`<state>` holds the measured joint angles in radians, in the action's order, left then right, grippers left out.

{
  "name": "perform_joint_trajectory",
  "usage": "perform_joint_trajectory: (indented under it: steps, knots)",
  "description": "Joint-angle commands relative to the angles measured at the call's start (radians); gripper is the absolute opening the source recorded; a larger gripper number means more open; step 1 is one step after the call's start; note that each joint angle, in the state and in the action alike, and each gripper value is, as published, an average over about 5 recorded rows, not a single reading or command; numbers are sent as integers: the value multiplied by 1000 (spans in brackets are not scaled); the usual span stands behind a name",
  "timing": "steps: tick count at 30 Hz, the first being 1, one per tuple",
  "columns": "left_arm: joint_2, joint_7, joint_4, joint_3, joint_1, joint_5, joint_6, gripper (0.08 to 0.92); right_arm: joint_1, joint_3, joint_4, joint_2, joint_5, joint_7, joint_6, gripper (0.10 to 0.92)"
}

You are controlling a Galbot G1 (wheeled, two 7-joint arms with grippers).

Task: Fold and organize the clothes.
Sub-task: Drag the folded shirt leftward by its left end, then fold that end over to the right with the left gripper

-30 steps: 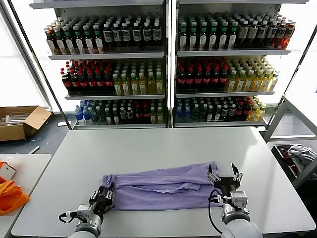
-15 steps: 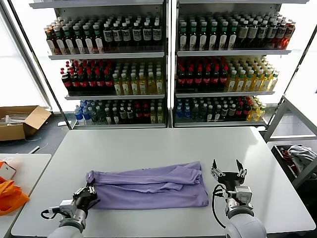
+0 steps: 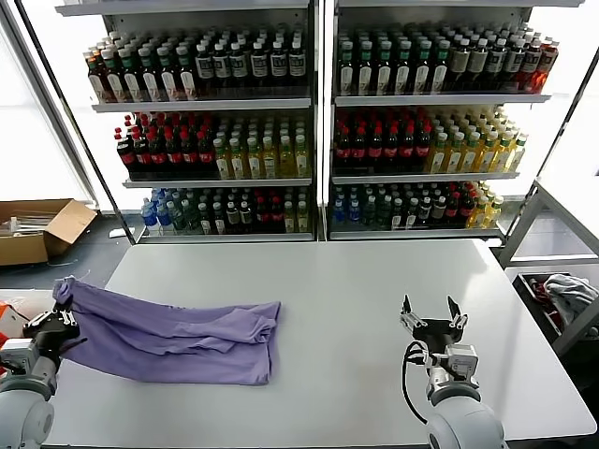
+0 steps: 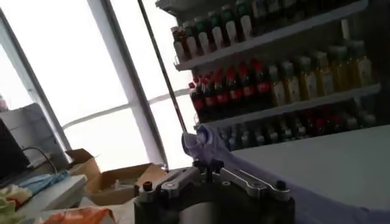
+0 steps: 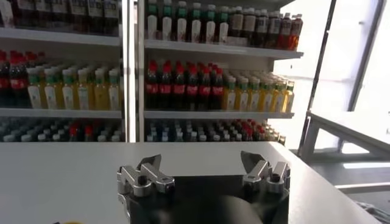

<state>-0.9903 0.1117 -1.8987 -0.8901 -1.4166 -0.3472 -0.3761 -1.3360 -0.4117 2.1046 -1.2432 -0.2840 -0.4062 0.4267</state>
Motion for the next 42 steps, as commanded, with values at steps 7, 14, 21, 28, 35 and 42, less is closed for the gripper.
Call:
perform_joint_trajectory:
  steps: [7,14,21,28,35,42]
  knots:
    - [-139,-7,-59,283,13,106,-1,97,-52,-39,40,-4,1,-1,-6,823]
    - [-283,23,-103,449,71,105,-34,97,-68,-29,89,-16,7,1,5,823]
    - [-329,24,-23,546,112,147,-32,97,-97,-25,111,-30,19,-4,2,823]
    - [-337,21,21,579,157,150,-41,97,-129,-35,114,-49,26,-4,-11,823]
    - [-352,16,30,612,163,164,-44,97,-131,-24,98,-75,36,-5,-20,823]
    - [-356,8,67,624,166,127,12,111,-137,-4,85,-84,49,-6,-29,823]
